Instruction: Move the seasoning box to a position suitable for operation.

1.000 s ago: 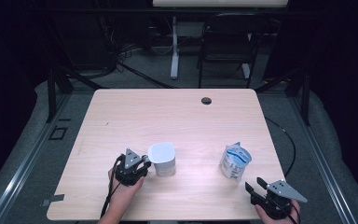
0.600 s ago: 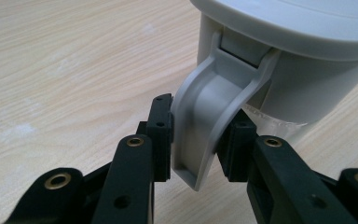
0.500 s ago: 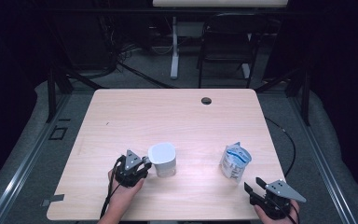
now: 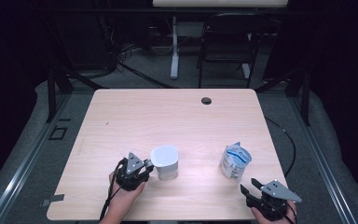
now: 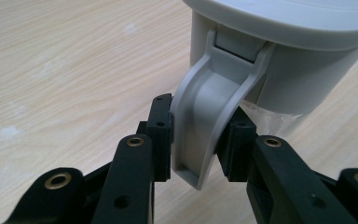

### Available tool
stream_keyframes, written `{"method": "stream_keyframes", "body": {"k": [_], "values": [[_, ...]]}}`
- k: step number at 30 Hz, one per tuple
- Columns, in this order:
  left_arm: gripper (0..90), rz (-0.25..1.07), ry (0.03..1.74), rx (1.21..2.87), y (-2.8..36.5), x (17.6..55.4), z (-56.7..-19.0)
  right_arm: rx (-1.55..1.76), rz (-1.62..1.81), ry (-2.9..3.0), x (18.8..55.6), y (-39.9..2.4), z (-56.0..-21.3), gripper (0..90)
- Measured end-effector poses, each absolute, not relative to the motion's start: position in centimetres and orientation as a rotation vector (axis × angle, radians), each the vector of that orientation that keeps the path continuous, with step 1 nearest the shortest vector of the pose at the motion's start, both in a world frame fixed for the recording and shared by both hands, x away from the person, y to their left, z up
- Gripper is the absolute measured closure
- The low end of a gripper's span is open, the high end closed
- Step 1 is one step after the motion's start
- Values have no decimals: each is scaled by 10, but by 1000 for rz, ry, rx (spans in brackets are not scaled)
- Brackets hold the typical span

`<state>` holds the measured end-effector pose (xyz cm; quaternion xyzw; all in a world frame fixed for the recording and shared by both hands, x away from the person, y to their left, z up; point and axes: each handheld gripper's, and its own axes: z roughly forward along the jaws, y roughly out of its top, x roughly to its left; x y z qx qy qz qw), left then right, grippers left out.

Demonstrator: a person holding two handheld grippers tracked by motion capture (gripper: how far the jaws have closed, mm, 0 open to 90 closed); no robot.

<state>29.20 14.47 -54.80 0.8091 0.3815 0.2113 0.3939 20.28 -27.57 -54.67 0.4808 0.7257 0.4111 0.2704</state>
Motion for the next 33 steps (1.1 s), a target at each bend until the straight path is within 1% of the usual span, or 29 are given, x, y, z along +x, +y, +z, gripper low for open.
{"method": "stream_keyframes", "body": {"k": [5, 19, 24, 25, 26, 27, 28, 32, 33], "values": [[697, 522, 923, 2075, 141, 282, -547, 1258, 1075, 1977, 201, -270, -544, 506], [699, 426, 764, 2143, 125, 261, -547, 1229, 1120, 1957, 201, -263, -542, 484], [699, 423, 769, 2131, 129, 262, -549, 1207, 1121, 1967, 202, -261, -542, 488], [699, 423, 771, 2130, 129, 262, -549, 1198, 1123, 1970, 202, -261, -542, 514], [699, 426, 773, 2132, 130, 262, -549, 1198, 1123, 1970, 202, -261, -542, 514], [698, 424, 774, 2130, 131, 261, -549, 1184, 1137, 1973, 202, -261, -541, 566], [698, 424, 774, 2130, 131, 261, -549, 1184, 1137, 1973, 202, -261, -541, 566], [691, 414, 797, 2119, 133, 261, -549, 1131, 1161, 1992, 200, -258, -539, 614], [678, 412, 803, 2117, 133, 261, -549, 1102, 1173, 2002, 198, -256, -537, 639]]}}
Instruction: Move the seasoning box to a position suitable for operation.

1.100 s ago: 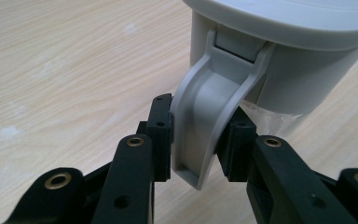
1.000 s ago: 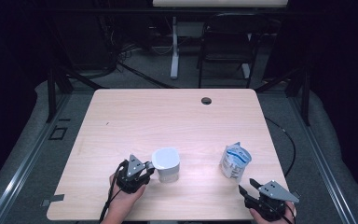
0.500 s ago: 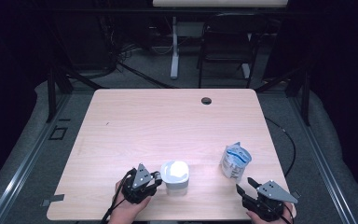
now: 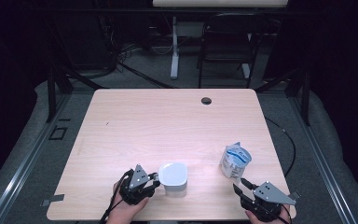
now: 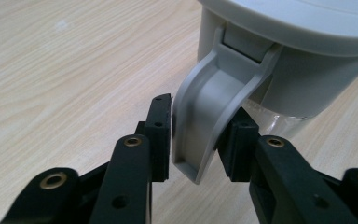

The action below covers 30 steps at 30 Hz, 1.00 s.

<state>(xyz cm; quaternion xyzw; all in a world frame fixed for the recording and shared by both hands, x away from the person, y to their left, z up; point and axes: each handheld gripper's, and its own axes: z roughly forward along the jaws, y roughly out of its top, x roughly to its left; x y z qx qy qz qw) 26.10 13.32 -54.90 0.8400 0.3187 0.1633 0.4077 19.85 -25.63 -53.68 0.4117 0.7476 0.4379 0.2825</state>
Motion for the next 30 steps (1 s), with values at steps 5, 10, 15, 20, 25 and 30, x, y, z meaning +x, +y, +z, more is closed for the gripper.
{"method": "stream_keyframes", "body": {"k": [5, 10, 15, 20, 25, 30], "values": [[608, 386, 853, 2091, 139, 258, -546, 1066, 1193, 2020, 195, -251, -531, 645], [572, 352, 848, 2074, 144, 252, -539, 998, 1167, 2085, 194, -234, -522, 588], [536, 329, 820, 2052, 149, 248, -531, 952, 1172, 2150, 203, -219, -514, 658], [513, 327, 817, 2036, 155, 247, -525, 952, 1192, 2194, 218, -207, -510, 704], [525, 350, 828, 2029, 161, 252, -521, 894, 1199, 2237, 235, -188, -498, 714], [594, 323, 819, 2012, 163, 261, -510, 820, 1183, 2271, 252, -165, -481, 688]]}}
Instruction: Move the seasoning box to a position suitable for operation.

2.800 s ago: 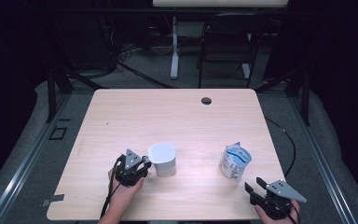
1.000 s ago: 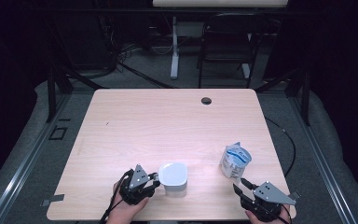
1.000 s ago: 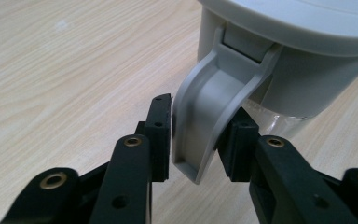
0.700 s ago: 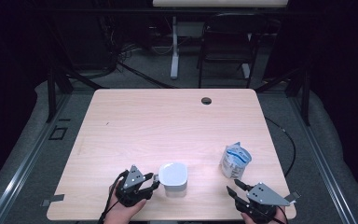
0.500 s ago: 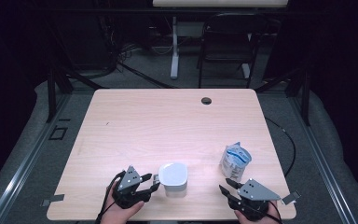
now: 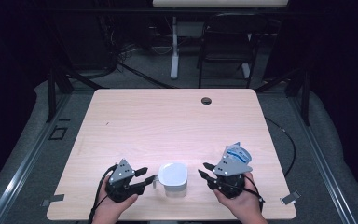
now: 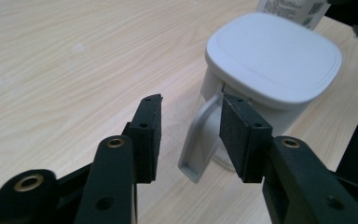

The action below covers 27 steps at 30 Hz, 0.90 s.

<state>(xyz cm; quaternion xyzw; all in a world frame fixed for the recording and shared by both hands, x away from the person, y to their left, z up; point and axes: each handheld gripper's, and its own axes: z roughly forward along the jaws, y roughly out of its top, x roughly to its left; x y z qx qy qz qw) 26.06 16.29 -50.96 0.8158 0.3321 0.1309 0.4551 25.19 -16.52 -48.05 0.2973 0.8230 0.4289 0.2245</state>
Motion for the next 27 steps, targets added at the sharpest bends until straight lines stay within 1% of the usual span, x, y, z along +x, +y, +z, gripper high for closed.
{"method": "stream_keyframes", "body": {"k": [3, 6, 9, 11, 12, 13, 14, 17, 20, 22, 27], "values": [[609, 330, 809, 2012, 161, 265, -502, 774, 1177, 2273, 260, -153, -471, 674], [646, 296, 811, 2004, 158, 268, -494, 742, 1168, 2261, 264, -146, -467, 662], [678, 312, 792, 2016, 156, 269, -487, 725, 1200, 2291, 266, -144, -466, 729], [703, 312, 782, 2017, 156, 270, -483, 729, 1213, 2290, 266, -144, -468, 746], [729, 306, 779, 2014, 156, 270, -481, 747, 1233, 2299, 266, -145, -470, 778], [729, 297, 776, 2013, 156, 271, -479, 747, 1233, 2299, 266, -145, -470, 778], [737, 294, 775, 2007, 155, 272, -477, 751, 1226, 2320, 267, -145, -471, 799], [802, 282, 764, 2000, 150, 275, -472, 771, 1227, 2350, 264, -145, -474, 830], [894, 276, 747, 2002, 147, 274, -469, 783, 1212, 2355, 261, -145, -476, 849], [900, 273, 734, 2008, 145, 272, -469, 785, 1205, 2357, 260, -146, -478, 885], [900, 274, 724, 2034, 138, 270, -473, 797, 1206, 2369, 259, -146, -481, 900]]}}
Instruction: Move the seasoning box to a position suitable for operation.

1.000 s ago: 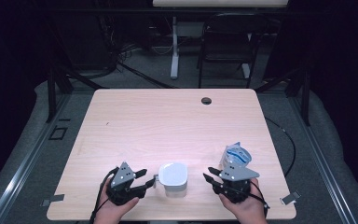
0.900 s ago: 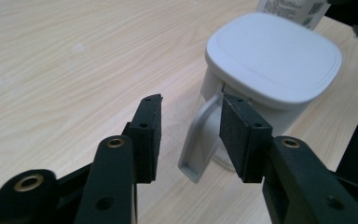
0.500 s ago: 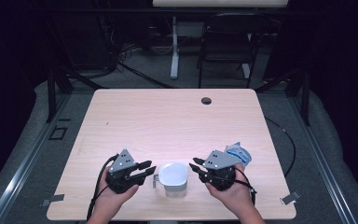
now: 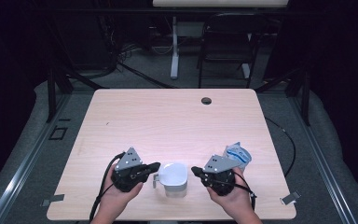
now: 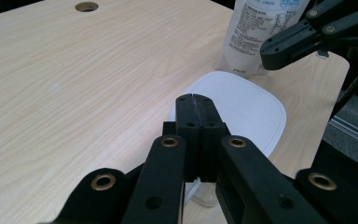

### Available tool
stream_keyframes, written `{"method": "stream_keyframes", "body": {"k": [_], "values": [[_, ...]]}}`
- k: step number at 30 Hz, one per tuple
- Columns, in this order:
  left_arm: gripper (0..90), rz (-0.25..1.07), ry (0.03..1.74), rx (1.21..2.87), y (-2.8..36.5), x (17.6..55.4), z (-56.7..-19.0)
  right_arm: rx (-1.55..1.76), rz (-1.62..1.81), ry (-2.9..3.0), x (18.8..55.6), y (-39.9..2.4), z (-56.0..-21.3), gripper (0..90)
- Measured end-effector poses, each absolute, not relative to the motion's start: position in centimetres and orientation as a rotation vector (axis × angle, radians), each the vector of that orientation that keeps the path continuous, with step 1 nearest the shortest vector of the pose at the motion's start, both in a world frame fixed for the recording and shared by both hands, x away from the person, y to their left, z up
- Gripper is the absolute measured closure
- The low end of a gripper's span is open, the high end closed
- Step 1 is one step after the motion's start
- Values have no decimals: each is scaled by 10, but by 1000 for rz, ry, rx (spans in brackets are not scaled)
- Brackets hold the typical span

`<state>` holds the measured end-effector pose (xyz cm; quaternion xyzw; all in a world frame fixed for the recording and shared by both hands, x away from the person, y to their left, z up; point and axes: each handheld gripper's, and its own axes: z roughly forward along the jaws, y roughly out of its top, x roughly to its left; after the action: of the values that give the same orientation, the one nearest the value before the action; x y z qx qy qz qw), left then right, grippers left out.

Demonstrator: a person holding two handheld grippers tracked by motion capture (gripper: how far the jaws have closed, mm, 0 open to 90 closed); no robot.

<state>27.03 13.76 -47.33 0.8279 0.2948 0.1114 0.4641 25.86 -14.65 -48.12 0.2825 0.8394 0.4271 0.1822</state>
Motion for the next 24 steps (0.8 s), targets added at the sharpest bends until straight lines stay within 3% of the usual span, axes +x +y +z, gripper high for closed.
{"method": "stream_keyframes", "body": {"k": [24], "values": [[900, 304, 706, 2090, 128, 266, -485, 800, 1172, 2379, 251, -146, -493, 900]]}}
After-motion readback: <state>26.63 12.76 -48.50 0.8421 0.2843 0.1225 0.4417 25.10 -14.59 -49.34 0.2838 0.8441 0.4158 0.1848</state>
